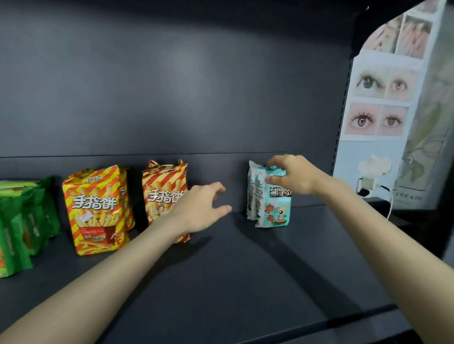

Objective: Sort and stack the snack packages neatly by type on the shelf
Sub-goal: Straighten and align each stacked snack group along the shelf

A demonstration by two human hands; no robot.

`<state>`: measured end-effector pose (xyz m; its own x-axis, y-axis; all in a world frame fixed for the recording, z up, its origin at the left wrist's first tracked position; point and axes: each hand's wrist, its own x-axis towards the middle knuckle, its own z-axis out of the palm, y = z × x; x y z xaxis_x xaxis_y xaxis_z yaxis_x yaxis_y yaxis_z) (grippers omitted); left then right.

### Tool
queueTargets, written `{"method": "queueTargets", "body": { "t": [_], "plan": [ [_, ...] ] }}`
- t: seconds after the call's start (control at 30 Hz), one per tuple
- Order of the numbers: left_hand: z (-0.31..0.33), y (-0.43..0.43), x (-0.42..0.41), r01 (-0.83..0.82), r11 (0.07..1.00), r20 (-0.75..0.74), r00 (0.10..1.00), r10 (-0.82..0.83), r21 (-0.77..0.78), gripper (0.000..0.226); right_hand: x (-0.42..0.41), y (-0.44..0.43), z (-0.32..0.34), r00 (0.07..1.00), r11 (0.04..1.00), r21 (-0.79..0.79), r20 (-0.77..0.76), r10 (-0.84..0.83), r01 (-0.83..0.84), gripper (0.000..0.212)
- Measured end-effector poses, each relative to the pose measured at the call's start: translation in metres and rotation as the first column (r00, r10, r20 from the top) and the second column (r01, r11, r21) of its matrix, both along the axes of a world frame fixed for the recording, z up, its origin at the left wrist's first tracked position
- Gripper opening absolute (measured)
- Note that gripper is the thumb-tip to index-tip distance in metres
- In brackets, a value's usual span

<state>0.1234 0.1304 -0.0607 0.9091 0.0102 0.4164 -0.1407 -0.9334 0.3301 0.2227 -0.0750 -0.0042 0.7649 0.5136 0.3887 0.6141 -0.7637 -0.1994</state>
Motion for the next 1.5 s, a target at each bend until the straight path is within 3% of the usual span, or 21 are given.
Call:
{"method": "queueTargets", "body": {
  "t": [0.3, 0.57, 0.73, 0.87, 1.23, 1.5],
  "plan": [
    [-0.016, -0.055, 0.065, -0.067, 0.997, -0.057, 0.996, 0.065, -0.037, 0.063, 0.060, -0.057, -0.009, 0.999, 1.000, -0.011, -0.046, 0.014, -0.014, 0.049],
    [-0.040, -0.072, 0.100, -0.160, 0.960, -0.133, 0.982, 0.132, -0.230, 0.089, 0.105, -0.066, -0.030, 0.970, 0.981, 0.108, -0.166, 0.179, -0.163, 0.063],
    [-0.039, -0.074, 0.115, -0.138, 0.921, -0.157, 0.984, 0.085, -0.365, 0.093, 0.121, -0.060, -0.041, 0.929, 0.953, 0.201, -0.248, 0.274, -0.227, 0.070],
    [-0.044, -0.070, 0.128, -0.086, 0.913, -0.188, 0.982, 0.011, -0.398, 0.098, 0.130, -0.056, -0.045, 0.890, 0.925, 0.272, -0.300, 0.344, -0.266, 0.057],
    [-0.058, -0.059, 0.135, 0.028, 0.844, -0.123, 0.986, -0.110, -0.535, 0.078, 0.142, -0.043, -0.058, 0.794, 0.854, 0.421, -0.382, 0.473, -0.306, 0.052],
    [-0.058, -0.039, 0.112, 0.048, 0.834, -0.077, 0.991, -0.107, -0.550, 0.068, 0.129, -0.014, -0.061, 0.781, 0.844, 0.416, -0.375, 0.499, -0.339, 0.051]
  ]
}}
